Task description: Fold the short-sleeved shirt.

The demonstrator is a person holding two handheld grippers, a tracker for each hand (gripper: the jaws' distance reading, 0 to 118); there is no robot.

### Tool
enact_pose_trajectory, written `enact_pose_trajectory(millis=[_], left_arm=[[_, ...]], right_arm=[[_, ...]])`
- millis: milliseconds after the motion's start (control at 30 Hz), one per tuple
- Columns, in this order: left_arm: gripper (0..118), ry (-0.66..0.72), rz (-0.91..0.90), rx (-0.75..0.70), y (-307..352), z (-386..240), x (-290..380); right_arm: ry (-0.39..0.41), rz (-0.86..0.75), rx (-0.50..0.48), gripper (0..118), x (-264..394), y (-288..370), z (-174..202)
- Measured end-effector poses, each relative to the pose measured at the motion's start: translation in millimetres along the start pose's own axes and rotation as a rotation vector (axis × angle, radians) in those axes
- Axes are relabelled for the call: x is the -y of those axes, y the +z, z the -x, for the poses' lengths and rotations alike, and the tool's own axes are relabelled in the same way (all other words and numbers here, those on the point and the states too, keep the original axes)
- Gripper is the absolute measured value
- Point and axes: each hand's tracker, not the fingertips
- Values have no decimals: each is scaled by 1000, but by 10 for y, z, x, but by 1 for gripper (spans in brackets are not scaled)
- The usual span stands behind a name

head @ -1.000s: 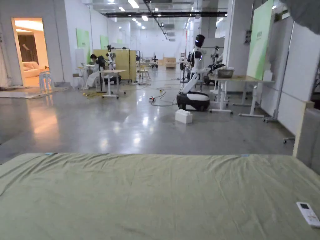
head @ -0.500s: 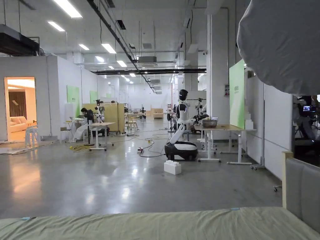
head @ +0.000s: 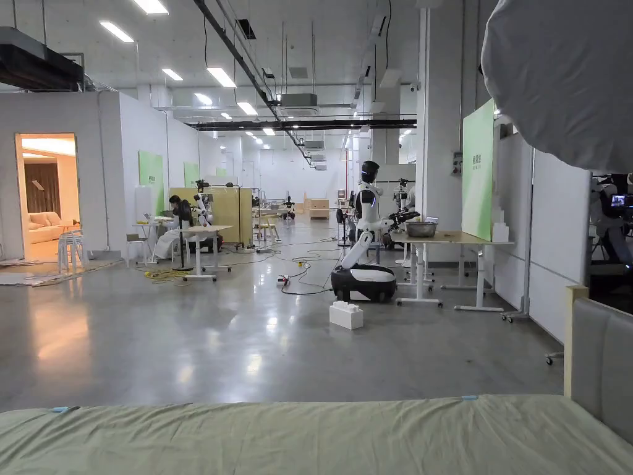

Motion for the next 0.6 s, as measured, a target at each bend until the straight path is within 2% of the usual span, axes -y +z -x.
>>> enact_pose_trajectory(millis=[133,167,233,267,300,367,400,433,500,533,600], left_arm=[[1,20,-5,1,3,4,-34],[1,20,-2,-3,3,9,-37],[4,23,-5,-13,1,14,-36],[11,23,-8,-8,2,22,-31],[11,19,-17,8,19,31,-36],[16,29,-28,23,38,28,-43],[28,35,-27,24,38,22,-46],[46,41,-25,23,38,12,-65],[76,46,-23,13,29,-18,-68],[83,46,-23,6,28,-31,-65],[84,42,-24,0,22,-13,-64]], right_arm=[[6,-5,11,2,-39,-42,19],[3,-2,14,12,-53,-54,12],[-19,-15,22,47,-55,-50,0],[-16,-31,15,53,-71,-40,-27],[-66,2,-9,54,-51,-55,-46],[-66,-16,7,57,-65,-53,-47],[-59,-32,14,62,-93,-46,-50],[-57,-40,19,71,-107,-48,-53],[-77,-34,34,94,-125,-67,-65],[-91,-29,38,107,-120,-75,-74],[-92,-39,39,114,-128,-66,-78]])
